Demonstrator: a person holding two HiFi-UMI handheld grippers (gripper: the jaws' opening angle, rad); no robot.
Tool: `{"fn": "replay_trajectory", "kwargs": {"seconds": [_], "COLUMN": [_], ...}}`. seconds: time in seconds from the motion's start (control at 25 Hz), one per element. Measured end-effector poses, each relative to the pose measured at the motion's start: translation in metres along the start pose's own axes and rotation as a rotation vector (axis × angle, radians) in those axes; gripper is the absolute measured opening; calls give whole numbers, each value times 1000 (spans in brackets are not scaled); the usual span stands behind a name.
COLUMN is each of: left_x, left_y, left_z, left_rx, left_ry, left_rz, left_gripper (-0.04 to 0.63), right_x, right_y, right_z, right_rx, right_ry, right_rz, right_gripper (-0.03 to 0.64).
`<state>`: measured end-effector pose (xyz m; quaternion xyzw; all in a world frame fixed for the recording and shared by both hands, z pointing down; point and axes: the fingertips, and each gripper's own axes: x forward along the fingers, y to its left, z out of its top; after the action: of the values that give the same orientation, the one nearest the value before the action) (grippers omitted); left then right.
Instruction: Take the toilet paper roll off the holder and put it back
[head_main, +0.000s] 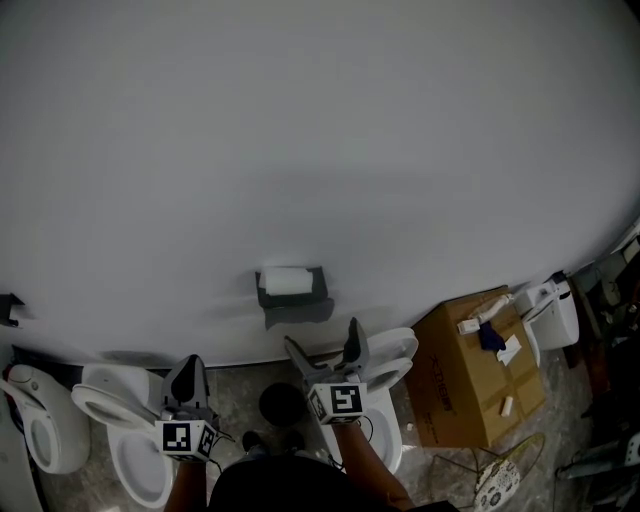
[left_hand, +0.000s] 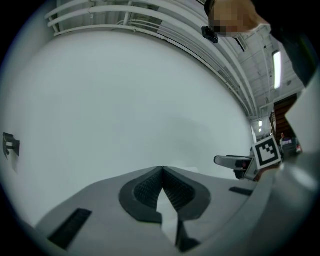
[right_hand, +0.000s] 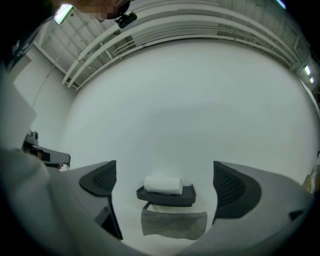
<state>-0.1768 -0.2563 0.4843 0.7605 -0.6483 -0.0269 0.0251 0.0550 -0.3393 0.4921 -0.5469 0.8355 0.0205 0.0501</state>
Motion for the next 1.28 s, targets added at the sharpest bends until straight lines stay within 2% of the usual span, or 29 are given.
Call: {"fn": "replay_trajectory", "kwargs": {"seconds": [0.2, 1.08, 1.28], "left_x": [1, 5, 7], "left_y": [5, 29, 32], "left_z": [3, 2, -2], "left_rx": [-8, -11, -21], "left_ry": [-12, -15, 4], "left_rz": [13, 45, 30], "left_gripper": [3, 3, 3], "right_x": [19, 90, 101], "right_y": [-1, 3, 5], "right_z": [-15, -79, -85], "right_rx": [52, 38, 54], "right_ry": [21, 181, 204], "right_rz": [3, -18, -22], "right_gripper": [581, 581, 581]}}
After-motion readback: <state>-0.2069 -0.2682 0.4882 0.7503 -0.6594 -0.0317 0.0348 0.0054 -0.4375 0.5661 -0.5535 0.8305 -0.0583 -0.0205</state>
